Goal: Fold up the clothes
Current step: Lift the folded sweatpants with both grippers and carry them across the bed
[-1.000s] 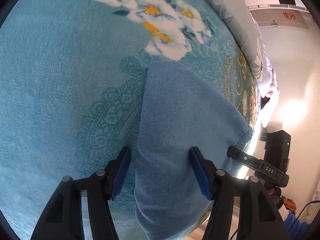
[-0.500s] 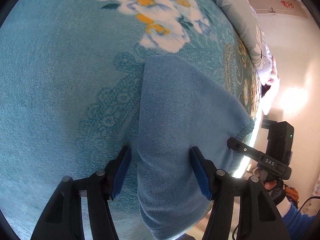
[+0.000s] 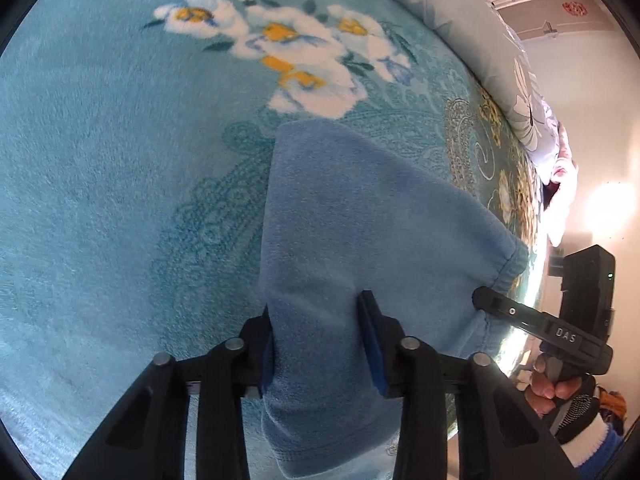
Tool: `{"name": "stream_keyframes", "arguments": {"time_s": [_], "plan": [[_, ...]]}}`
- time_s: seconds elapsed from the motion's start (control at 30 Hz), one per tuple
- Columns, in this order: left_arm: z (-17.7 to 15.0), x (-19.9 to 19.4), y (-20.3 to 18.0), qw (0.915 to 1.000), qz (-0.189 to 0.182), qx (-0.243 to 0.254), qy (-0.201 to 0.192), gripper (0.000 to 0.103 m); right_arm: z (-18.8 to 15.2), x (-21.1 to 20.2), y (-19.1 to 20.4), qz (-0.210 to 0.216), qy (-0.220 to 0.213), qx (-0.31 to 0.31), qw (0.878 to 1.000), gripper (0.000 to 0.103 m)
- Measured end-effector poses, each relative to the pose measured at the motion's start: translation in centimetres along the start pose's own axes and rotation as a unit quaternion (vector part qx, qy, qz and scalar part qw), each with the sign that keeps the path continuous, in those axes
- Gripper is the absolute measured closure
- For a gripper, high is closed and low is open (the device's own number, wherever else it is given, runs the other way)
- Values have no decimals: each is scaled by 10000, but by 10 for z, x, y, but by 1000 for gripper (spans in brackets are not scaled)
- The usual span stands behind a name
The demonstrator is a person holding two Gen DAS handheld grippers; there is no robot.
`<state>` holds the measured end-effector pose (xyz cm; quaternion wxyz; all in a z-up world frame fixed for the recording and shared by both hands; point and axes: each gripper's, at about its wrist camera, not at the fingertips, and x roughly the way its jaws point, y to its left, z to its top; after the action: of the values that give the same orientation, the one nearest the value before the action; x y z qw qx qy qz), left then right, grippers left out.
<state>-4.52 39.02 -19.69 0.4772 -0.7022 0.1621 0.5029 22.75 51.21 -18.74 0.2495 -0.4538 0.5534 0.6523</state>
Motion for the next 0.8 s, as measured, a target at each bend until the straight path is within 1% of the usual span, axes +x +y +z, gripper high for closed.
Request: {"name": "stream_keyframes", "arguments": {"time_s": [0.1,0.23,0.4,0.73,0.8], "plan": [[-2,-5,-18,9996,212,198,-73,71,-2,-6,2,70,-16,-56,10000,73],[-12,-11,-47,9984,334,428,-128,73,-7,-21,0,107,-63,-107,9999,73],[-34,-20,-78,9981,313,494,-193,73,-18,-49,-16,159,-81,-126,9998,74],[-95,-30,-148,9981,243,450,-331,73,-50,-119,-52,176,-134,-283,9994,74],[-109,-34,-159,9982,190,462,-316,73,-60,-135,-57,109,-140,-357,9992,74]]}}
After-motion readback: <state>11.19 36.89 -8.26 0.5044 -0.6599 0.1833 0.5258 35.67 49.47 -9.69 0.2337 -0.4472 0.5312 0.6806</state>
